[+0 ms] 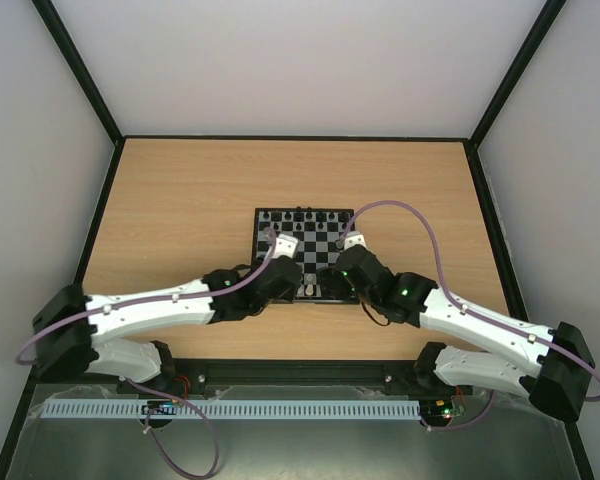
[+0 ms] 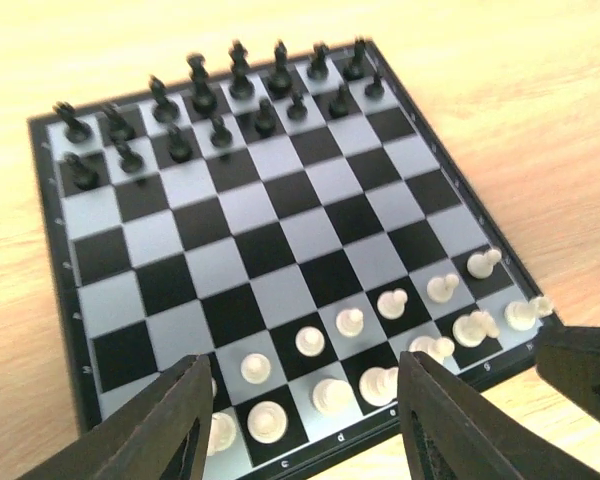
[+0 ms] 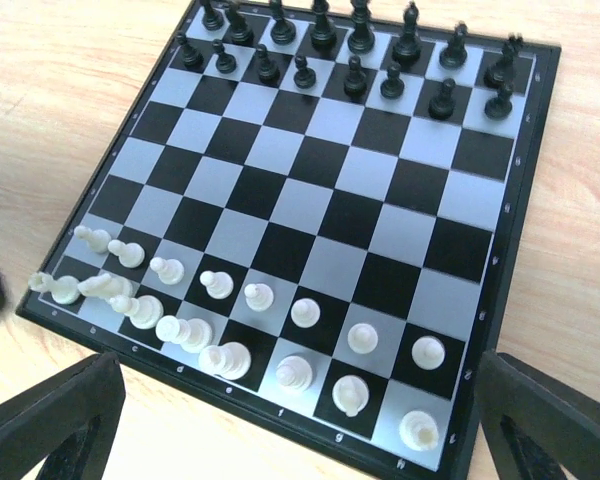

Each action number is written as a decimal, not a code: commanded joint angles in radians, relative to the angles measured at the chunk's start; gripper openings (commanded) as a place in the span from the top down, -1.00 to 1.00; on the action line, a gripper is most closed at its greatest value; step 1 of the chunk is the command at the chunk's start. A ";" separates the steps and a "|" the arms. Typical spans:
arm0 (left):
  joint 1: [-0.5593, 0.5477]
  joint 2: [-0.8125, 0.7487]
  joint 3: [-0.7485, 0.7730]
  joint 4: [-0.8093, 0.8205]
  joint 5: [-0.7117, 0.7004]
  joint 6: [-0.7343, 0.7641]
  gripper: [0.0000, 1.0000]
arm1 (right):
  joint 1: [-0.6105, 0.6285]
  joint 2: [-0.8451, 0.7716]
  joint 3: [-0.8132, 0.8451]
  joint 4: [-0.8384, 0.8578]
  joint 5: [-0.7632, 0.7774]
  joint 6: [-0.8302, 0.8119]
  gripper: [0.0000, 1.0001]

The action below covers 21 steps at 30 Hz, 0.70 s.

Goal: Set up the chess pieces on the board
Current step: Place the chess piece on the chessboard, then reset both arms

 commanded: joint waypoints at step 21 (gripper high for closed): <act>0.317 -0.401 -0.158 0.114 -0.204 0.052 -0.98 | -0.459 -0.042 0.064 0.094 0.002 -0.016 -0.97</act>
